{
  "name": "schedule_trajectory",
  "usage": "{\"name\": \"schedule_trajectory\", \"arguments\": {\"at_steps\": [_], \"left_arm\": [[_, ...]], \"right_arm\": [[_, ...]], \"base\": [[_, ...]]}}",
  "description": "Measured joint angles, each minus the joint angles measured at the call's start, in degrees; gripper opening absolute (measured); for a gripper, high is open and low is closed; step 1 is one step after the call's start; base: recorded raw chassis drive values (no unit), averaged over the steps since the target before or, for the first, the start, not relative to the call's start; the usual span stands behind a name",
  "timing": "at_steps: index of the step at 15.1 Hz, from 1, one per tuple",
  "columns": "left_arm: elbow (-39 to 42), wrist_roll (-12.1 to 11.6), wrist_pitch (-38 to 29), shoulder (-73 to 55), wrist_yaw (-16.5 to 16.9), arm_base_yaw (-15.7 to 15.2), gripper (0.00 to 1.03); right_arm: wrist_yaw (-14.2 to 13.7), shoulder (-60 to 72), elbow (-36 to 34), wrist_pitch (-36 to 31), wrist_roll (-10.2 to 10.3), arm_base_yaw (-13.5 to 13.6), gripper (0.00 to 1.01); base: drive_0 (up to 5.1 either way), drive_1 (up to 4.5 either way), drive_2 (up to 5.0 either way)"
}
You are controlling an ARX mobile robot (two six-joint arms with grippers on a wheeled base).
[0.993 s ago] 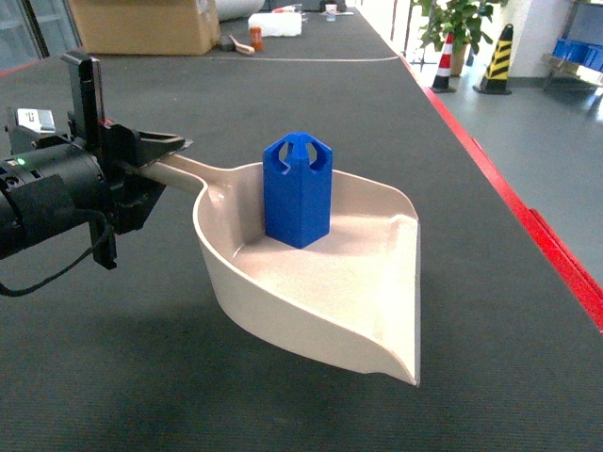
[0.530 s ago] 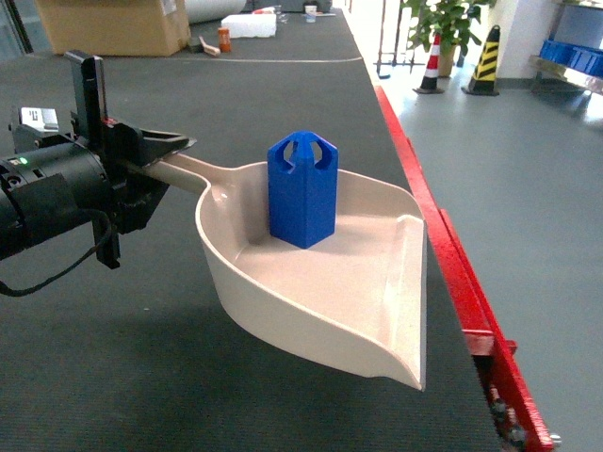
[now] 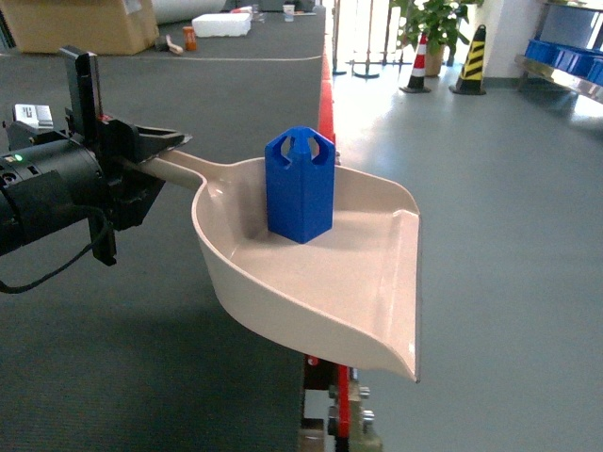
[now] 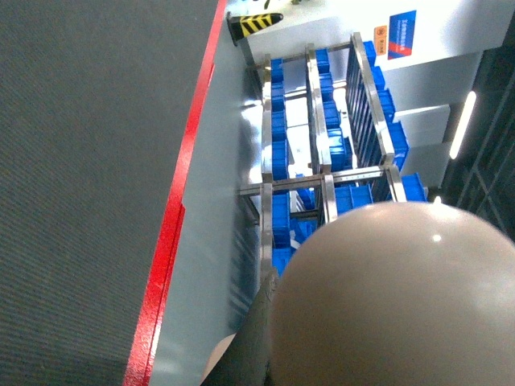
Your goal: Place part in tray to right shelf
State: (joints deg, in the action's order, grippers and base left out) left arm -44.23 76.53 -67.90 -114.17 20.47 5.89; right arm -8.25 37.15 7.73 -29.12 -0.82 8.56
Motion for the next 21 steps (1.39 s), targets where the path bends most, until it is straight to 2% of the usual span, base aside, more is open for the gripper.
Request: {"name": "schedule_trajectory", "arguments": {"at_steps": [21], "left_arm": [[0.0, 0.0, -0.2, 0.0, -0.1, -0.1, 0.14]], "right_arm": [[0.0, 0.1, 0.0, -0.1, 0.0, 0.0, 0.98]], "base": [[5.0, -2.43, -2.4]]}}
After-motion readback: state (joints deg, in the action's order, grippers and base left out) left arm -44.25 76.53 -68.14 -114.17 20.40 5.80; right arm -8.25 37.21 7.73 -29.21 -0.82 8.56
